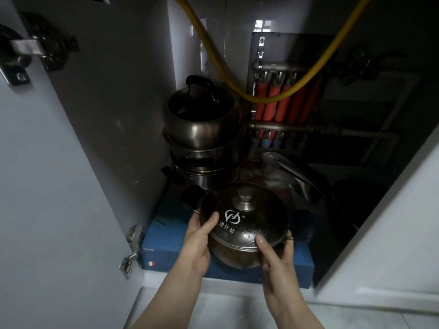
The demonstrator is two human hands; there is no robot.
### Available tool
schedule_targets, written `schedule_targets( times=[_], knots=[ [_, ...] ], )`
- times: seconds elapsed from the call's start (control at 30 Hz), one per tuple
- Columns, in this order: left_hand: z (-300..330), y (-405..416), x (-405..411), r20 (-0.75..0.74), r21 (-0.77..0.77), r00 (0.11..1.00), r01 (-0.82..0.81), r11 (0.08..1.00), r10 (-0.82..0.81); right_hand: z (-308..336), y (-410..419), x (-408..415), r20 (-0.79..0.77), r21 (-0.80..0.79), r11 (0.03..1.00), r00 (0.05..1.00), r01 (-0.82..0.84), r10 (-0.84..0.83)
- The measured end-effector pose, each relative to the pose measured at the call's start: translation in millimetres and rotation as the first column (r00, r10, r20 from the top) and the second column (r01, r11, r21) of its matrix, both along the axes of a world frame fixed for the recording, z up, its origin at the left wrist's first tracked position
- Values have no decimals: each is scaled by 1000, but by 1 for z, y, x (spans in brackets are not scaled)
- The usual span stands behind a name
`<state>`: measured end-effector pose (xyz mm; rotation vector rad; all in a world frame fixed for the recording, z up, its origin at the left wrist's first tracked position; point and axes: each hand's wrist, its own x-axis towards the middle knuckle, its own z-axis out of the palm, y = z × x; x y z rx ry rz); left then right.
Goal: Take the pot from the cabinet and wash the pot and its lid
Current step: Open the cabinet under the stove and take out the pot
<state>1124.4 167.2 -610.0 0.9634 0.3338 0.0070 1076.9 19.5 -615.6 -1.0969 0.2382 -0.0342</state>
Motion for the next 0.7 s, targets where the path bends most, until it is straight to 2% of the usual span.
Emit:
schedule_targets(
  times=[0.17, 0.33, 0.47, 0.7],
  knots=[
    [19, -4, -41, -19, 67, 999, -37, 997, 38, 21, -5, -23, -4, 14, 999, 999, -50, 50],
    [66, -3, -101, -81, 86, 996, -33, 996, 41, 66, -9, -65, -61, 6, 996, 994, -87, 87],
    [126, -5, -160, -121, 137, 993, 3, 991, 13, 122, -14, -108, -158, -6, 992, 980, -125, 123],
    [254, -6, -233, -257, 54, 966, -28, 998, 41, 252, -21, -176, -251, -30, 976, 947, -214, 200]
  ],
)
